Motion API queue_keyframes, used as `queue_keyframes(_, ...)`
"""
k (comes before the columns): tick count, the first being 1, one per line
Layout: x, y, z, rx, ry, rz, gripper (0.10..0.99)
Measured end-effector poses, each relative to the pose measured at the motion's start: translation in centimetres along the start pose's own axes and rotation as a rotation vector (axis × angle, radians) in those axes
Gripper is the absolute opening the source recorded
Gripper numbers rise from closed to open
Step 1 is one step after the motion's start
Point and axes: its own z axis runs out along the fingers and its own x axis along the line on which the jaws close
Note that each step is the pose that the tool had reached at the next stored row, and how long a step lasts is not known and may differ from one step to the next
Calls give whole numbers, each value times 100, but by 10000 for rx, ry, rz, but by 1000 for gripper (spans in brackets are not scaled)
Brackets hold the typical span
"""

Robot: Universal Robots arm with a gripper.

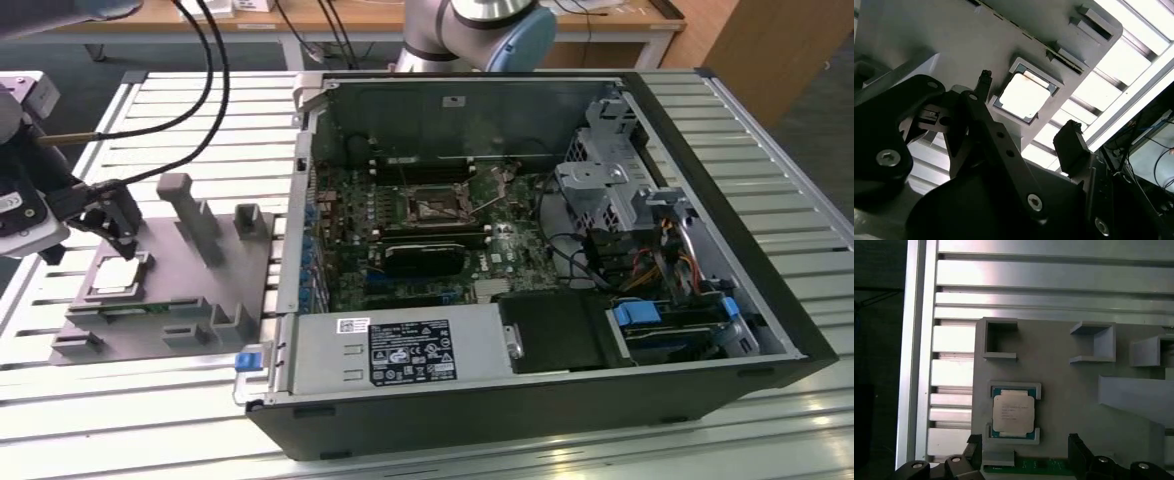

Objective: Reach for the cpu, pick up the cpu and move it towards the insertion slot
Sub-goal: 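Pick up the cpu and move it towards the insertion slot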

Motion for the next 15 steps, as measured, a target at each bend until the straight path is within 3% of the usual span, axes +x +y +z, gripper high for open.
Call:
queue_keyframes(11,19,32,200,-1,4,5,776)
queue_keyframes(15,19,30,256,60,7,6,776)
